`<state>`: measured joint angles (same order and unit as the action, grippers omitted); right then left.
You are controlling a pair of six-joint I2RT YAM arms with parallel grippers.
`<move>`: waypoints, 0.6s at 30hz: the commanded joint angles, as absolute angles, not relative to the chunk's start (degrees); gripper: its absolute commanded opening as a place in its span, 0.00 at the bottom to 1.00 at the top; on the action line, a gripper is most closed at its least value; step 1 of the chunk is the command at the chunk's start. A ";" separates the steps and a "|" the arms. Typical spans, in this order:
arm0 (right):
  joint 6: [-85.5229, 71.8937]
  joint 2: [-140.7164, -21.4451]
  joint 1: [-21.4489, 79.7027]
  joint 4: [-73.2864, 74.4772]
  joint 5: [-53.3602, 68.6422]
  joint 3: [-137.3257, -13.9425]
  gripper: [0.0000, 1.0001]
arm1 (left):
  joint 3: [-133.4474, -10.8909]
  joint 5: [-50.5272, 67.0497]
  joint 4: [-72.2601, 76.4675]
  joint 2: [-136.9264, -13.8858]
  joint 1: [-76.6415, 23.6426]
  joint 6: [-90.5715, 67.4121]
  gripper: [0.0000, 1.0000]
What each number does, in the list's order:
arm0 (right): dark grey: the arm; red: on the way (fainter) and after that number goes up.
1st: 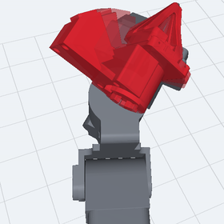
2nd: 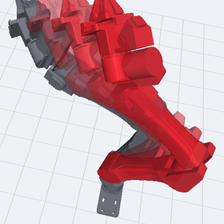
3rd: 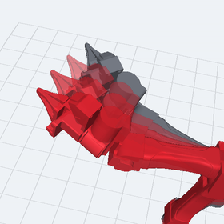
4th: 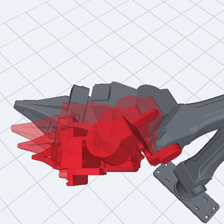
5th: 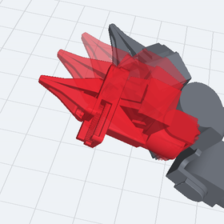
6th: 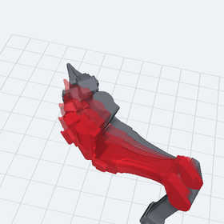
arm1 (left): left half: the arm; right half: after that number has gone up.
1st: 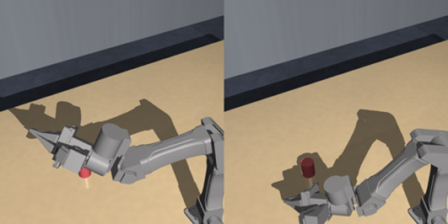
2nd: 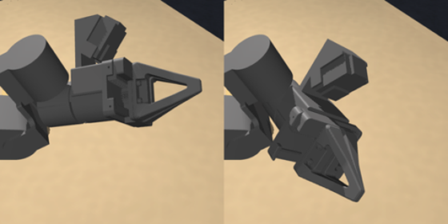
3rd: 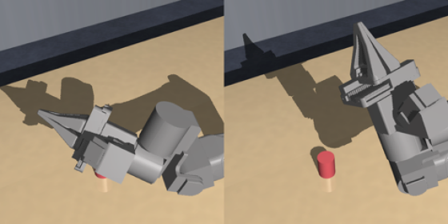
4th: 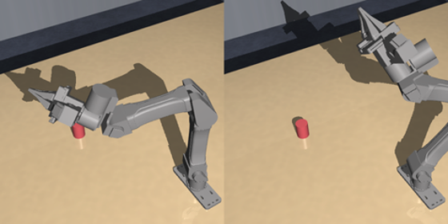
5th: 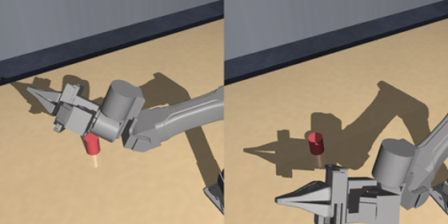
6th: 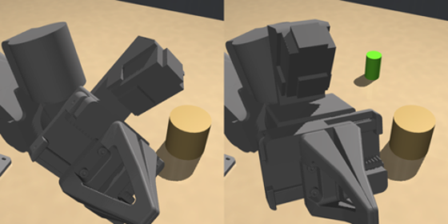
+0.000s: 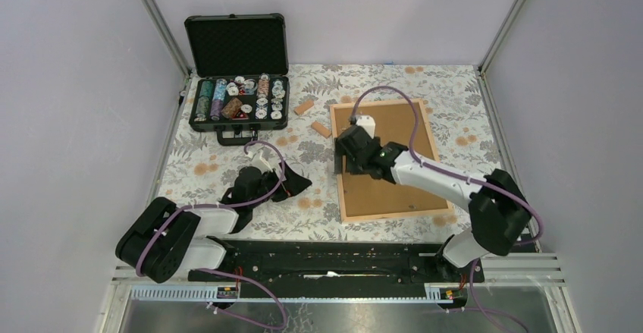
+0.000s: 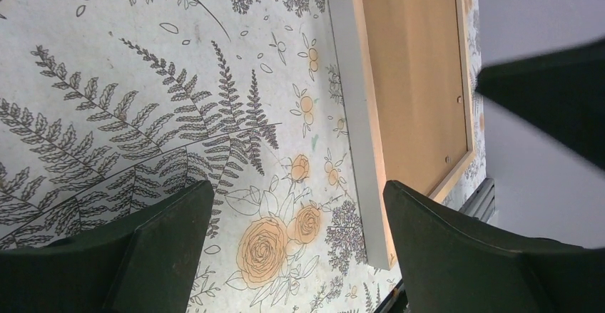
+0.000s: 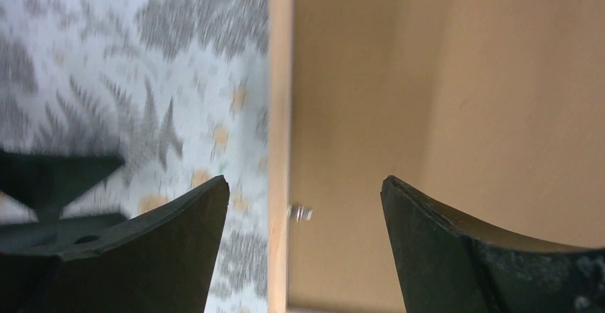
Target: Put the photo into the frame
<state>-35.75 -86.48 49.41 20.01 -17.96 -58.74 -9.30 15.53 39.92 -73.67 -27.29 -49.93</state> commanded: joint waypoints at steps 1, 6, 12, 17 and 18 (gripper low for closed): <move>-30.21 -92.12 41.59 13.88 -18.18 -65.76 0.87 | -11.59 16.61 41.39 -74.96 -27.42 -49.22 0.94; -30.28 -102.98 37.99 10.56 -19.10 -75.86 0.90 | -11.97 16.48 41.25 -75.70 -27.40 -49.20 0.94; -44.06 -112.74 35.62 12.91 -20.35 -85.12 0.87 | -12.28 16.12 41.10 -76.18 -27.41 -49.04 0.94; -46.18 -118.96 35.62 10.72 -22.53 -89.38 0.86 | -12.77 16.08 40.99 -76.98 -27.42 -48.96 0.94; -45.83 -120.25 35.60 11.24 -22.59 -90.49 0.86 | -12.82 16.13 41.04 -77.13 -27.41 -48.96 0.94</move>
<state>-42.68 -116.33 35.77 12.64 -19.40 -85.38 -11.29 16.03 39.62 -76.25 -27.29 -49.80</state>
